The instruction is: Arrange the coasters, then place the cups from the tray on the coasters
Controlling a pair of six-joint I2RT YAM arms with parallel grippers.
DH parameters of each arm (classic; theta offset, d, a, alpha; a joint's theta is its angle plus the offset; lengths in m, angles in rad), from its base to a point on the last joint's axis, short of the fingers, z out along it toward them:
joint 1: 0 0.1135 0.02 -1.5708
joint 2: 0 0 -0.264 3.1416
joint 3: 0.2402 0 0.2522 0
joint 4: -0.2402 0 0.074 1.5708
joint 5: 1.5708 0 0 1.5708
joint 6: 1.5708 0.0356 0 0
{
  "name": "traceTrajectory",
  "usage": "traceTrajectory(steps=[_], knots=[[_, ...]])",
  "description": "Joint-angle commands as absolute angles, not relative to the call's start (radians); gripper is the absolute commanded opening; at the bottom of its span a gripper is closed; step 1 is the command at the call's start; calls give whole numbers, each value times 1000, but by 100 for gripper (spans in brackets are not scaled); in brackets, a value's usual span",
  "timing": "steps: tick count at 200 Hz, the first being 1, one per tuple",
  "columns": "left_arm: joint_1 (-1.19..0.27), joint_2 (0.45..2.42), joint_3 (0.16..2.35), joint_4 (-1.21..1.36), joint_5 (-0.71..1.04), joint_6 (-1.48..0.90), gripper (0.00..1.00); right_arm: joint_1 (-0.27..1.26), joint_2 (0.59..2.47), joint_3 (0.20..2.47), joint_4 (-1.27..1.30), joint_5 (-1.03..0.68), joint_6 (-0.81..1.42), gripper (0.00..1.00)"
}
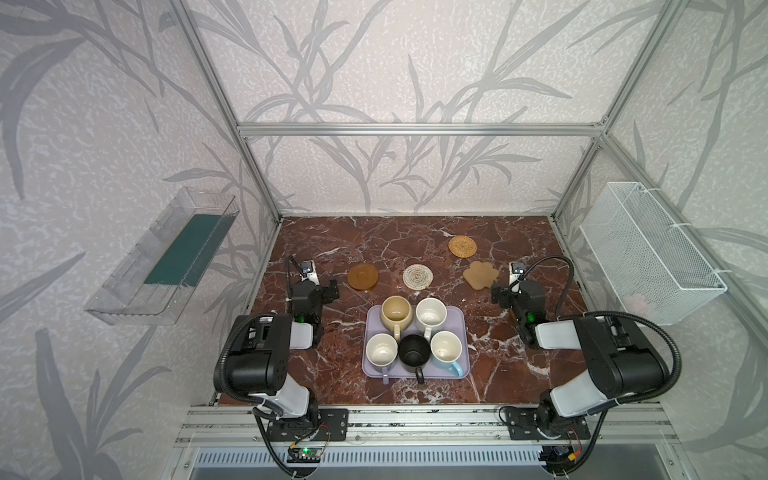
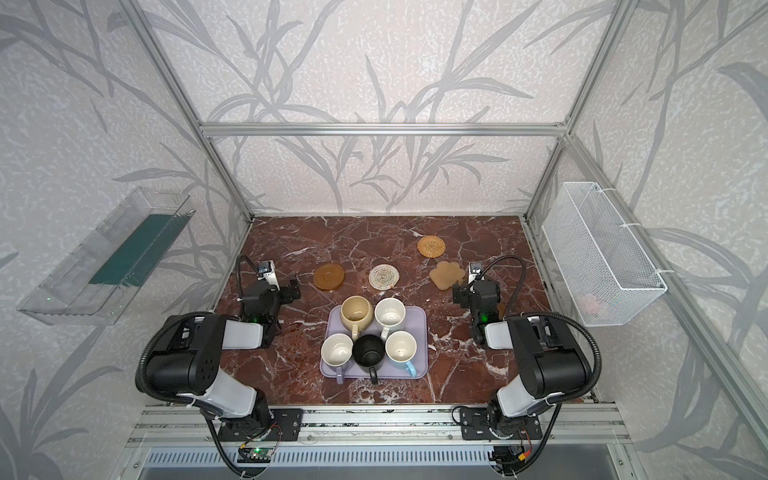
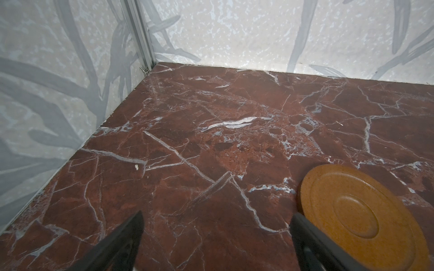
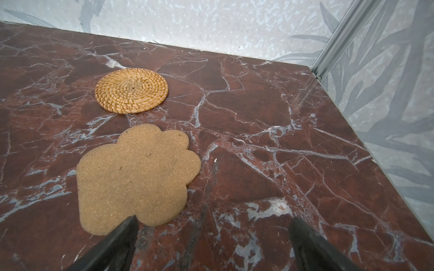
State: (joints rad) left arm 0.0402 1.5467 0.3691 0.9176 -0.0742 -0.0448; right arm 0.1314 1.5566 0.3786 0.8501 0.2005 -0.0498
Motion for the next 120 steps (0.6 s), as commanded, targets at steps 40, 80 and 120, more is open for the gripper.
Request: traceTrajectory(steps=[40,80,120], knots=[[38,1288,395,692,-97,-59,99,130,1337,413,647,159,-51,99],[34,1152,488,417,-141,-225,99,131,1151,468,383,114,89,99],[31,1035,523,278,-155,-525,99,129,1002,502,251,5,264,99]])
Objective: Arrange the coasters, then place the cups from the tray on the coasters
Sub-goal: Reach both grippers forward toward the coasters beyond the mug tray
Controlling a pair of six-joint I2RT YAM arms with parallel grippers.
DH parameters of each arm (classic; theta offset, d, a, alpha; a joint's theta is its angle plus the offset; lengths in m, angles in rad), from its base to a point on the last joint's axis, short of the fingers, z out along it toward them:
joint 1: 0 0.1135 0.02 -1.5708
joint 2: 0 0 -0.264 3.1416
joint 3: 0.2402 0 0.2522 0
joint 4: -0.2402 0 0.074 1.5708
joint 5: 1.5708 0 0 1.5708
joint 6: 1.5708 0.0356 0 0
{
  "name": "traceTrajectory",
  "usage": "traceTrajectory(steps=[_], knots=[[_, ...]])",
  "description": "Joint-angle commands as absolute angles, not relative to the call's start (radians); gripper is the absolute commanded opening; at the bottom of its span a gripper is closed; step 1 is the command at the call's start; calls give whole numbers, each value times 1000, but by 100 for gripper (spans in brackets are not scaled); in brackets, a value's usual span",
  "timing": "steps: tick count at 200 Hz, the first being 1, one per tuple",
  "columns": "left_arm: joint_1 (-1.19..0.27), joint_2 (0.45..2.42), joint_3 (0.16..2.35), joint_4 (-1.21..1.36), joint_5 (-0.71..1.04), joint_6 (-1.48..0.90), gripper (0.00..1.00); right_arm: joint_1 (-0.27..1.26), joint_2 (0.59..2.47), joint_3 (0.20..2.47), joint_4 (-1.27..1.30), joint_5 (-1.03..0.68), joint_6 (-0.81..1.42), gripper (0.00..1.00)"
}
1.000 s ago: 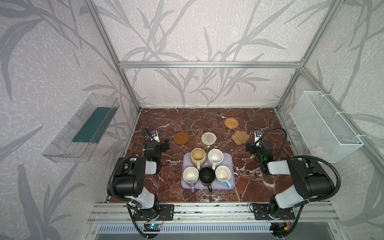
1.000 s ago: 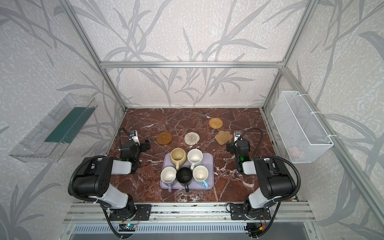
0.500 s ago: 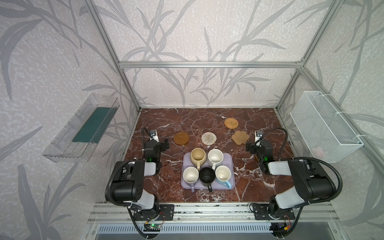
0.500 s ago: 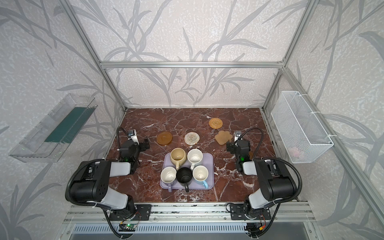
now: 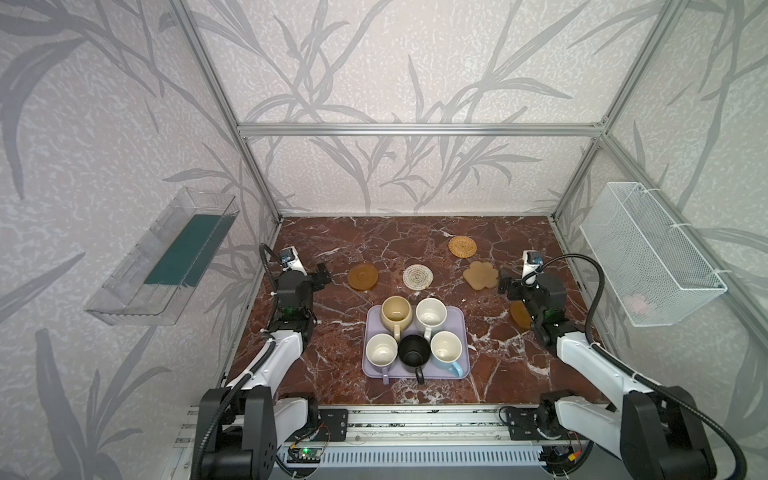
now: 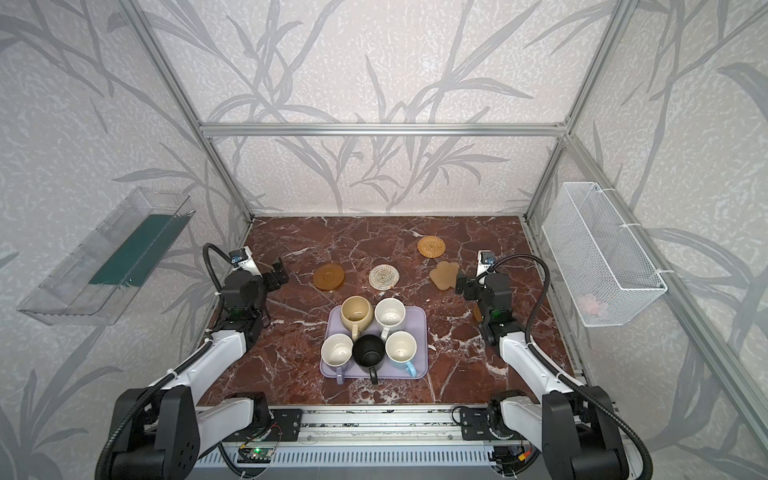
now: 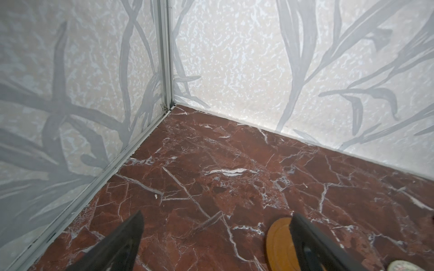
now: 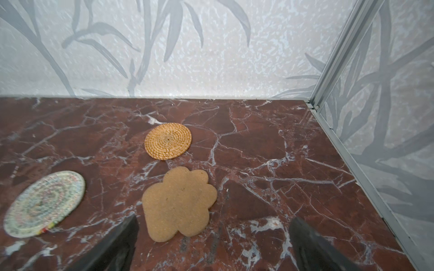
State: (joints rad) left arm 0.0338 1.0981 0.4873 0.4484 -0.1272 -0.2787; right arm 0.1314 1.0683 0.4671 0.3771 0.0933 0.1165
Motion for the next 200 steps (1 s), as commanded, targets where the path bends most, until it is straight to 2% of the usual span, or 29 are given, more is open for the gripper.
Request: traceTrajectory(steps=[1,40,75,100,146,170,200], knots=[[30,1032,525,275,-154,-536,99,129,999,502,252,0,267,99],[26,1029,566,235,11,-687,99,152,1036,568,227,-182,328,99],[-20,1077,681,64,79,-690,99,273,1116,640,173,-97,280,99],[-62,1165,760,-18,174,-708,99,323,1202,718,125,-108,286,99],[-200,1413,1046,-357,30,-564,96,418,1340,902,-19,-88,295,99],[-224,1546,1153,-456,-15,-539,94,460,1395,960,-46,-76,292,99],[-227,1730,1317,-620,-80,-513,86,472,1445,995,-46,-115,326,100]])
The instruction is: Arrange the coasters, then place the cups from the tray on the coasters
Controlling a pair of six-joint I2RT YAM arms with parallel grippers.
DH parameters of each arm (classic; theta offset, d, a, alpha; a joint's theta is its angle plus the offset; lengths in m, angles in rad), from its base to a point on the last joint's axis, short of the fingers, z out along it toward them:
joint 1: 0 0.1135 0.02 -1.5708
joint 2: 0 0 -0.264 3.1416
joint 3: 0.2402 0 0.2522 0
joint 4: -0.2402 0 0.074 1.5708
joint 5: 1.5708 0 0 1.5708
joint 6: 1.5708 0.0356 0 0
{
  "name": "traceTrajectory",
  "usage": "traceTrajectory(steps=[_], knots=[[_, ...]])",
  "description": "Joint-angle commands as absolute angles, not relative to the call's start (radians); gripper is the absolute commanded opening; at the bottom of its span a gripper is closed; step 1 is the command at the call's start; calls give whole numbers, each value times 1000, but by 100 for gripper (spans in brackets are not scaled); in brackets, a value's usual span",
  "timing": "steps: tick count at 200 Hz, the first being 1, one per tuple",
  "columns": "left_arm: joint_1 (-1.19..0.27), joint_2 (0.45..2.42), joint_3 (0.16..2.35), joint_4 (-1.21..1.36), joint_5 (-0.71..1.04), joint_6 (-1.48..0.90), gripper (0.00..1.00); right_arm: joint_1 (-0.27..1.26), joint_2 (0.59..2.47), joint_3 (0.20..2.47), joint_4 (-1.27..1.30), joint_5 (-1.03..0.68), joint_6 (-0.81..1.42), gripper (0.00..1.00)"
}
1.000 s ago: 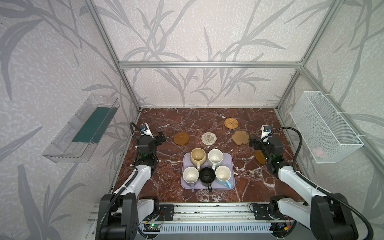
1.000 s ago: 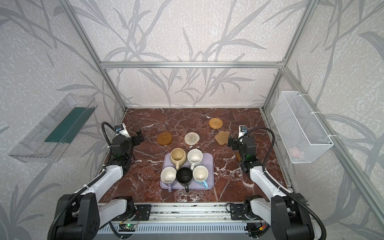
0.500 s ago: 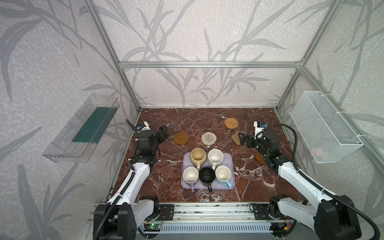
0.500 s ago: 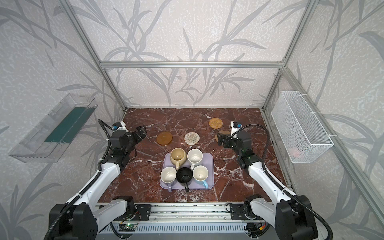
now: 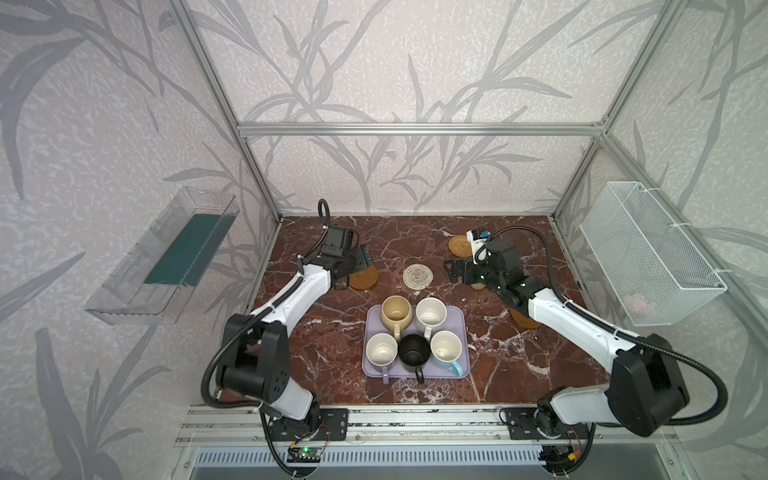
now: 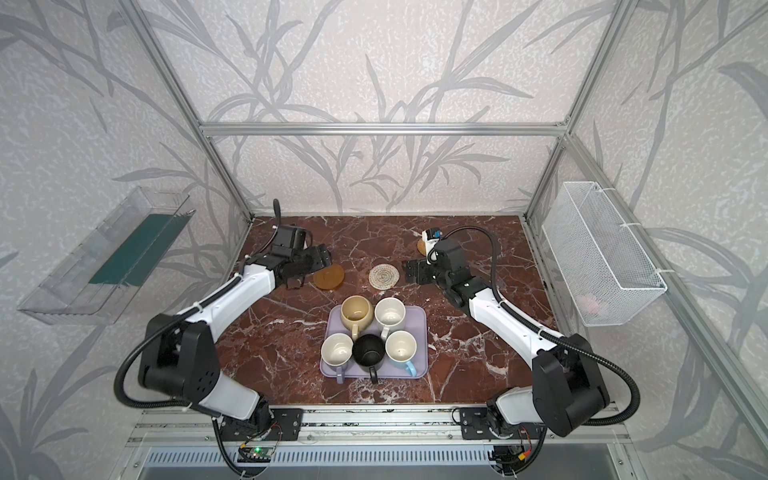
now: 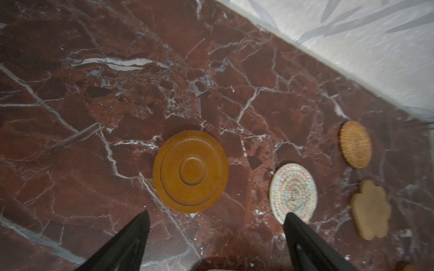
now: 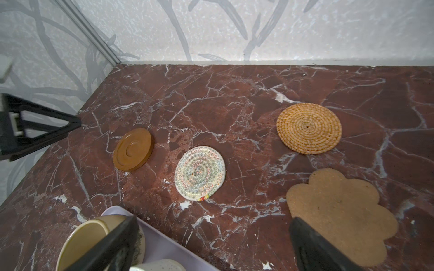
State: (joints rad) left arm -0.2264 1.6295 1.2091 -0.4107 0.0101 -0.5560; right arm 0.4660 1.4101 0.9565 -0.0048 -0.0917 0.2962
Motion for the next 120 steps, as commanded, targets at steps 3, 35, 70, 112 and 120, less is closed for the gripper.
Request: traceTrajectory(steps=[3,35,70,112,120], knots=[[-227,1746,1331,-635,-82,-514,85,472,1448,997,-45,-121,329,100],[-222,1872,1424,-705,-117,-525,79,493,1504,1037,-57,-178,326,96],[-221,1946,1462,-714,-102,-522,76,511,1558,1090,-91,-204,326,97],[-218,2008,1487,-741,-102,-516,72,512,1580,1104,-97,-207,350,99],[-215,2014,1485,-732,-98,-520,72,512,1586,1110,-99,-206,357,99]])
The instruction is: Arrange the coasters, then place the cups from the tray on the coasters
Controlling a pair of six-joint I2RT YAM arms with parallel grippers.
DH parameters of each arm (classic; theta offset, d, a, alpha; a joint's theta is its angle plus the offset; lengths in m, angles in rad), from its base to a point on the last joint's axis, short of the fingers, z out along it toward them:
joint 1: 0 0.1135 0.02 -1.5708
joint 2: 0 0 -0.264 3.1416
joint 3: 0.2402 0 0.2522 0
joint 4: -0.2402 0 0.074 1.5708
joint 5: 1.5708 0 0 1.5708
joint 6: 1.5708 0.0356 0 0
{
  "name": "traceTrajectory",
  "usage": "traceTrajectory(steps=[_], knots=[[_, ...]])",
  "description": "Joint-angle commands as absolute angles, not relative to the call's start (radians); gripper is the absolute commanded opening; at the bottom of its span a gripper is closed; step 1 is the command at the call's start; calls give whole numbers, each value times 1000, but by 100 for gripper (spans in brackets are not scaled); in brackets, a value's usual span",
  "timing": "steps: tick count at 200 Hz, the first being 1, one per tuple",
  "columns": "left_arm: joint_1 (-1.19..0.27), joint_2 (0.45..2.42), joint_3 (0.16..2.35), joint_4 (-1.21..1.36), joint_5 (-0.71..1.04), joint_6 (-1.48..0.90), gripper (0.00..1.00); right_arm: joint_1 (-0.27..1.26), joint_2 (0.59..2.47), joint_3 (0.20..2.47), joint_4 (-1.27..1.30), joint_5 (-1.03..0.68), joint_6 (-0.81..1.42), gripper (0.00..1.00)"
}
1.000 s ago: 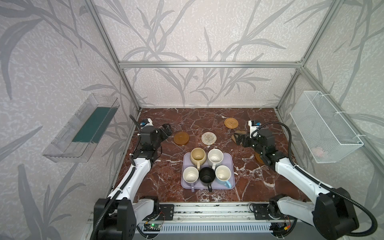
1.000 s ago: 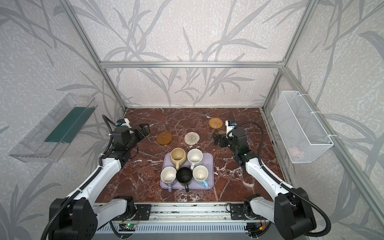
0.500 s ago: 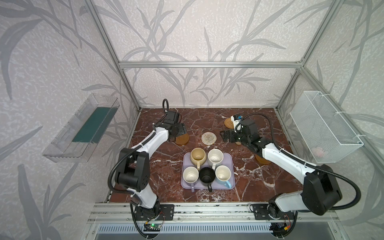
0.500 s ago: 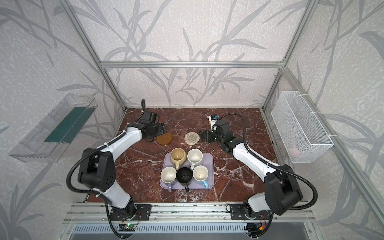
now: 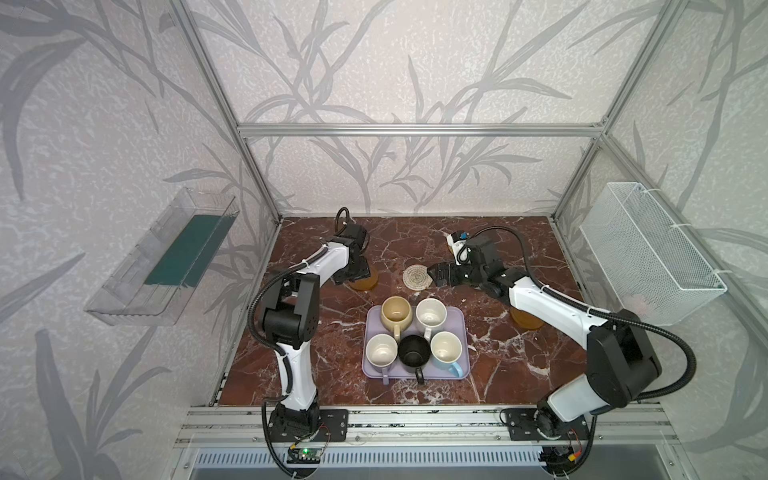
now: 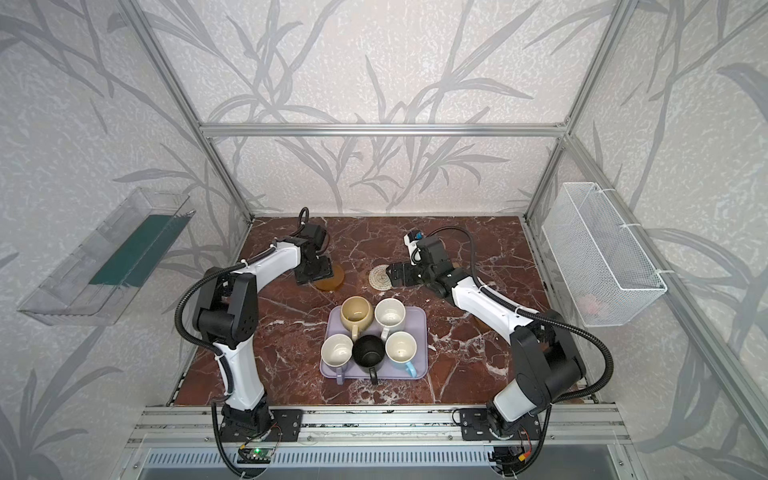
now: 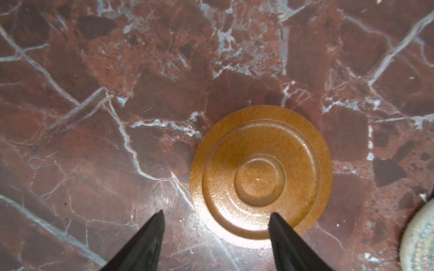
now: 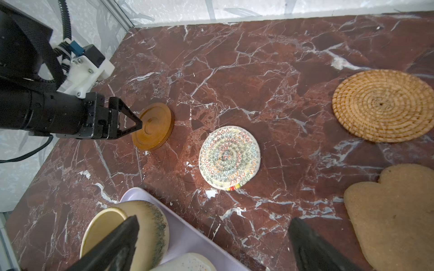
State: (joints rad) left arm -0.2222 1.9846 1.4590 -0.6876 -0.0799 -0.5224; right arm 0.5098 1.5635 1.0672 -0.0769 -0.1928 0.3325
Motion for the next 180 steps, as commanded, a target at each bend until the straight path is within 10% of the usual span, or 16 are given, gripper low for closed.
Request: traceTrajectory(steps=[1,180], knots=[[-215,2015,1484,-730,-96,-521,72,513,1586,1109,-99,-207,358,99],[-149,2156,1621,-765,-103,-506,55,514,1603,1093,-90,-196,358,99]])
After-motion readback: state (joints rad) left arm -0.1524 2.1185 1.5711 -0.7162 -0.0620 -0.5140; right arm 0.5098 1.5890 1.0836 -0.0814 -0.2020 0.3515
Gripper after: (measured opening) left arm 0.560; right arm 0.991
